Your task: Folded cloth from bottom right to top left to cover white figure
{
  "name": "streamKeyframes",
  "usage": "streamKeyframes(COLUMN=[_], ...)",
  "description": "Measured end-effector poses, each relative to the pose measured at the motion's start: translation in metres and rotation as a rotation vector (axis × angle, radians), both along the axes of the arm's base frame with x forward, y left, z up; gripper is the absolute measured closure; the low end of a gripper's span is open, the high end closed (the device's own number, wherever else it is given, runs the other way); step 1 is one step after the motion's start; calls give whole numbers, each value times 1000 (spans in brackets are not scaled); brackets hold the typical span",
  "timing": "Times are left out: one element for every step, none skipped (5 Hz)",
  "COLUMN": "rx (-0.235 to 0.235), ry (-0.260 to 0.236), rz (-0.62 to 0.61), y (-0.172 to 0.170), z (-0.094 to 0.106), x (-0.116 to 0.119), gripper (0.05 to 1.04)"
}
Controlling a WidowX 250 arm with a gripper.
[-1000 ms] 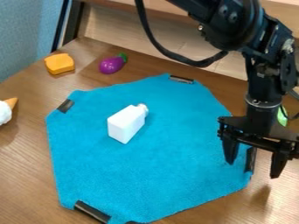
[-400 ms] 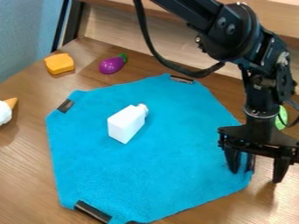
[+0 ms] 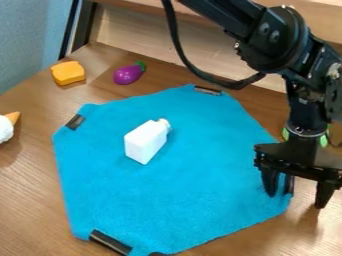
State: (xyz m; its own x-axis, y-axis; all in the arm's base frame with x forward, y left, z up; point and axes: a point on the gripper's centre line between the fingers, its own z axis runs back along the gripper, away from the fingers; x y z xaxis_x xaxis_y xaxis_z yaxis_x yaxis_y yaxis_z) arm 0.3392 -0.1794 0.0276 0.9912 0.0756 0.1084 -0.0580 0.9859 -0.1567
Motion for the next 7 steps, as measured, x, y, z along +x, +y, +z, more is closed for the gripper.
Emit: streamKeyframes(rx=[11,19,19,17,-6,-21,-27], ry=[-1,1,7,20,37,51,50], rz=[17,31,35,39,40,-3,-77], y=[1,3,2,3,3,3,6], z=[-2,-3,-4,-5,-5,-2,22], x=[3,2,3,-1,-5,-13,-23], gripper=[133,402,687,899,1007,1026,1028])
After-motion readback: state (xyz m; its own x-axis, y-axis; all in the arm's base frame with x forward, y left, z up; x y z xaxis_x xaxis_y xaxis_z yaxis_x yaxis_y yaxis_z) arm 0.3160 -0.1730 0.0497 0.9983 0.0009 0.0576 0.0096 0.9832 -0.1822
